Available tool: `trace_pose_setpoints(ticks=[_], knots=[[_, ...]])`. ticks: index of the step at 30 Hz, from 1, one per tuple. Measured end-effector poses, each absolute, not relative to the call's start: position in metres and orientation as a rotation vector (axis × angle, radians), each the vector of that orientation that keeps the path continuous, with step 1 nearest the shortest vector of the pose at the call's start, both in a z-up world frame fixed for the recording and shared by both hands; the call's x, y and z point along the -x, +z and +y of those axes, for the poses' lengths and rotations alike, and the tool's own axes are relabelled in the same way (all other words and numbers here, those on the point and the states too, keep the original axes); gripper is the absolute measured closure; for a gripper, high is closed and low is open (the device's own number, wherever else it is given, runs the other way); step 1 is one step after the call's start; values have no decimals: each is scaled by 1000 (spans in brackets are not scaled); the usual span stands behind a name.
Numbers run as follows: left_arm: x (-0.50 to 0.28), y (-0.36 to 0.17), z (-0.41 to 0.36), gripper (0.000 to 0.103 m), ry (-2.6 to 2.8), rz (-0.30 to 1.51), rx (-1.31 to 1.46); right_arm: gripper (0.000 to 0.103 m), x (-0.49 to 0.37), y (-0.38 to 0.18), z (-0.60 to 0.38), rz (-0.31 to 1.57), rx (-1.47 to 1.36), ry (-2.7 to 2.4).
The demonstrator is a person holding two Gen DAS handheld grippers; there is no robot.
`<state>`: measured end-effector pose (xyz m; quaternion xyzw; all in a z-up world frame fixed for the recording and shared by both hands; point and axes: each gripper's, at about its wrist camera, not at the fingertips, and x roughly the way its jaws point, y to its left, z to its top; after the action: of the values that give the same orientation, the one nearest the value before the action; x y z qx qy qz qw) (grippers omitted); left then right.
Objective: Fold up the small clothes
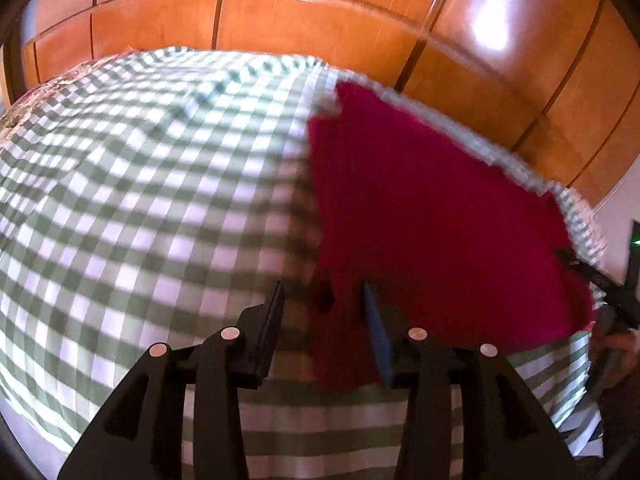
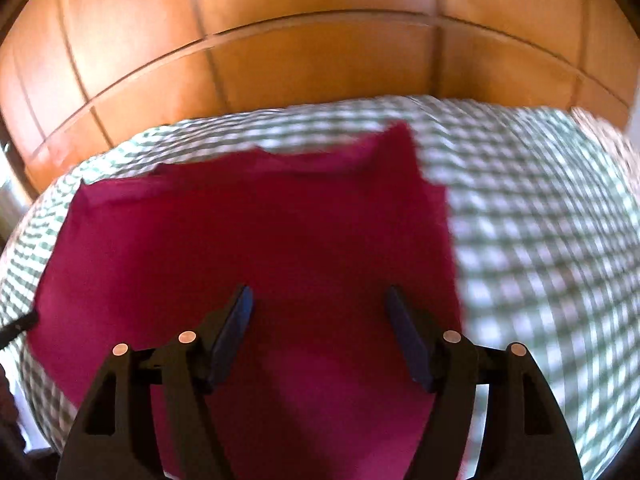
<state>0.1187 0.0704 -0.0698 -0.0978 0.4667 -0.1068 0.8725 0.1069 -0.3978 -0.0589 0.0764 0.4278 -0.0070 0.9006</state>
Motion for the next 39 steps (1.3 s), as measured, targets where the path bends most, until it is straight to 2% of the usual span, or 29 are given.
trace_pose_setpoints(ticks=[8,15,18,20,26,28,30,31,32,33,39], knots=[[-98,-49,58,64,-149,895,102,35,-92,-64,-408,852,-208,-16],[-82,-29,58,54,-129,836,71,34,-74,-51,-409,854,-224,-38],[-79,-24,57,52,-131,822,59,34,-59,-45,-414,830,-222,-26],[-77,-23,56,52,-134,822,59,28,-49,-44,-420,829,-233,-55],[-79,-29,51,51,-147,841,61,29,-29,-57,-439,887,-336,-44],[-78,-31,48,51,-147,841,57,43,-27,-62,-438,908,-349,-21],[-79,-32,46,51,-151,844,50,72,-27,-64,-433,921,-317,-28],[-79,-32,45,51,-150,844,46,83,-27,-64,-432,921,-302,-34],[-79,-32,44,51,-150,844,40,89,-27,-61,-434,923,-308,-32],[-79,-32,43,51,-148,845,35,92,-26,-59,-436,917,-308,-31],[-82,-41,40,51,-133,884,25,94,-26,-77,-447,939,-305,-41]])
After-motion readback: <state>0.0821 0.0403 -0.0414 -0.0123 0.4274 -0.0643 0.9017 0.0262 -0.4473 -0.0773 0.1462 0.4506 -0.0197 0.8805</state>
